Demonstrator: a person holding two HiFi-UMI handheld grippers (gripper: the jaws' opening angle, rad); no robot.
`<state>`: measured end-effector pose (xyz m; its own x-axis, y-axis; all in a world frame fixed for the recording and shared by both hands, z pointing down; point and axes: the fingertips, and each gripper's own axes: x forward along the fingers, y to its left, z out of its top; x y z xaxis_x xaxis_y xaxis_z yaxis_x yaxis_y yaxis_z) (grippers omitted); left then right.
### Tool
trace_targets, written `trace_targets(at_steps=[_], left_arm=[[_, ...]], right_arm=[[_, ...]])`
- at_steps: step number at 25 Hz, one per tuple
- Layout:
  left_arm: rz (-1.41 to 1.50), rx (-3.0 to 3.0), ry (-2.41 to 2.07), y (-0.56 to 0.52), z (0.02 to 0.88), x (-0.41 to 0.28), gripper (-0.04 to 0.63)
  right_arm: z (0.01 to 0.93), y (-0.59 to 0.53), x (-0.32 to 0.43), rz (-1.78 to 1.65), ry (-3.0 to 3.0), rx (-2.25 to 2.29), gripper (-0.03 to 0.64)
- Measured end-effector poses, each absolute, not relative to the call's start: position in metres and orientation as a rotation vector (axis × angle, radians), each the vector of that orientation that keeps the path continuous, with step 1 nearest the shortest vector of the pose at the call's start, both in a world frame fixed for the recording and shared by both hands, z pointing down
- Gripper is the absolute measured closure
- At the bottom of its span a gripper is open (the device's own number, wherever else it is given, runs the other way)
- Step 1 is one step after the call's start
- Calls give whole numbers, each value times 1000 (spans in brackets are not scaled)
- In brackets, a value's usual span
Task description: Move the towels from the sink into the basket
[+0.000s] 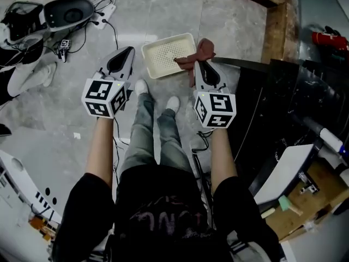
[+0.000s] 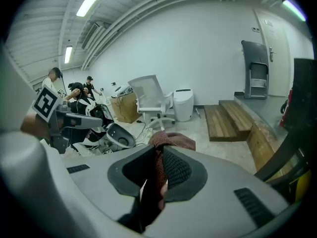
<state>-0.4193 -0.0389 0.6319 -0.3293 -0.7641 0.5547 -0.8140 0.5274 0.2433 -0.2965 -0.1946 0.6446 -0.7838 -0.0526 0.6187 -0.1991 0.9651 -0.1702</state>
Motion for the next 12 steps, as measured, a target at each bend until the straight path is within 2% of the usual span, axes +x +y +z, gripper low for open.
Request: trace_targets(at_steps=[12], left_arm=[[160,1182,-1991,-13,868,-412,589]], right_arm=[[876,-184,-299,290,-2317,121,549]])
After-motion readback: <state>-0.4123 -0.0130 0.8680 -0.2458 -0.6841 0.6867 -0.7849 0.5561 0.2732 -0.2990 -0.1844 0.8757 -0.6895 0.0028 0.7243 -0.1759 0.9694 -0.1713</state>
